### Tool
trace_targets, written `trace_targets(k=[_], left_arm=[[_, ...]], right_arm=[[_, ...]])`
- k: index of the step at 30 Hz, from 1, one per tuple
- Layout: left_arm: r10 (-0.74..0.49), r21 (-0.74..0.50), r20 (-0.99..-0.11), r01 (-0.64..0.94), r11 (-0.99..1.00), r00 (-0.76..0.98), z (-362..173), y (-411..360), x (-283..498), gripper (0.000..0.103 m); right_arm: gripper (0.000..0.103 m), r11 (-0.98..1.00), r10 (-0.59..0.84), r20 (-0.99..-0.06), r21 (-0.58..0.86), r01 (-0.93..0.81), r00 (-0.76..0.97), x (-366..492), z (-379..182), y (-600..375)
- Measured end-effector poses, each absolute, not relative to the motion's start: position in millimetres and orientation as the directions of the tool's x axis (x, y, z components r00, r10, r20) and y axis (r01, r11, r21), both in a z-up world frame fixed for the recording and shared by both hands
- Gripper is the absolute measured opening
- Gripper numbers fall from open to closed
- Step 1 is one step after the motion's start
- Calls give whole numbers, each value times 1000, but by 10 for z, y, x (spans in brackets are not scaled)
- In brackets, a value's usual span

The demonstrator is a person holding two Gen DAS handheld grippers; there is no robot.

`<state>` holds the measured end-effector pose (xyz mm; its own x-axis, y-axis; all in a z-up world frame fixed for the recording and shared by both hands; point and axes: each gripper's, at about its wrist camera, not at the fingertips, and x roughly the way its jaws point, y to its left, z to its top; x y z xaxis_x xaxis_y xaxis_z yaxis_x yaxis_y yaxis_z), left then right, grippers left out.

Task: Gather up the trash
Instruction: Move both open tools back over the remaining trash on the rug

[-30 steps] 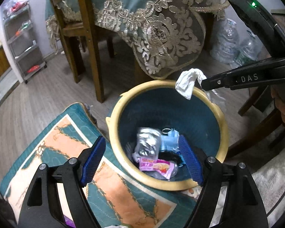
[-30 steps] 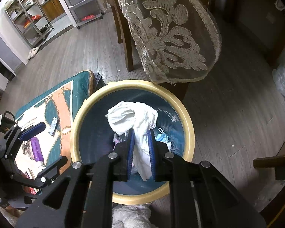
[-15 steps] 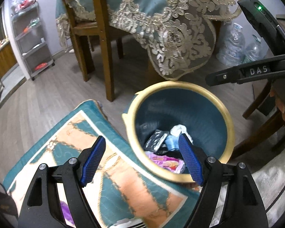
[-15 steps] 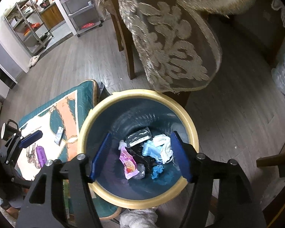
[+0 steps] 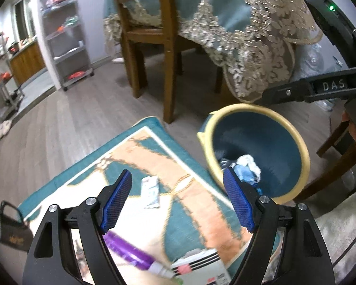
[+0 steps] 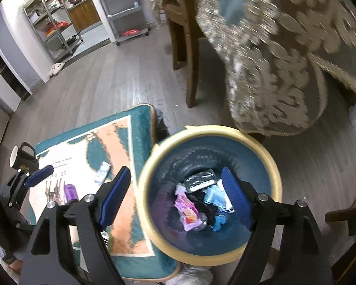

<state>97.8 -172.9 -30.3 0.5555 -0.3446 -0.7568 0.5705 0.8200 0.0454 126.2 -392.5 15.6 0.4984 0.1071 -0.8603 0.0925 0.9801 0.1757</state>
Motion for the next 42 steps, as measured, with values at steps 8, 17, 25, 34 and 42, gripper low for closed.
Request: trace_targets(k=[8,17,25,34,42], left_arm=[[-298,47,-764,510,859,572,-304,-1270,940,79],[-222,56,-784,422,905,580,-425,-665,922,80],[-161,53,-800,336,940,578,-517,-152,894,80],[-100,59,-819,256,965,565,-692,171,963,80],[-44,58,-822,161,985,568,-757,275,1133,80]], right_arm=[[86,985,114,-857,164,56,503,1372,169,-3492],[86,985,125,-870,166,45,477,1506,64,-3159],[87,965,184,-894,243,97,409,1717,-200,-2809],[85,979,156,-929,191,76,335,1992,-594,-2416],[59,981,172,-958,188,51,230,2123,-1040,-2182]])
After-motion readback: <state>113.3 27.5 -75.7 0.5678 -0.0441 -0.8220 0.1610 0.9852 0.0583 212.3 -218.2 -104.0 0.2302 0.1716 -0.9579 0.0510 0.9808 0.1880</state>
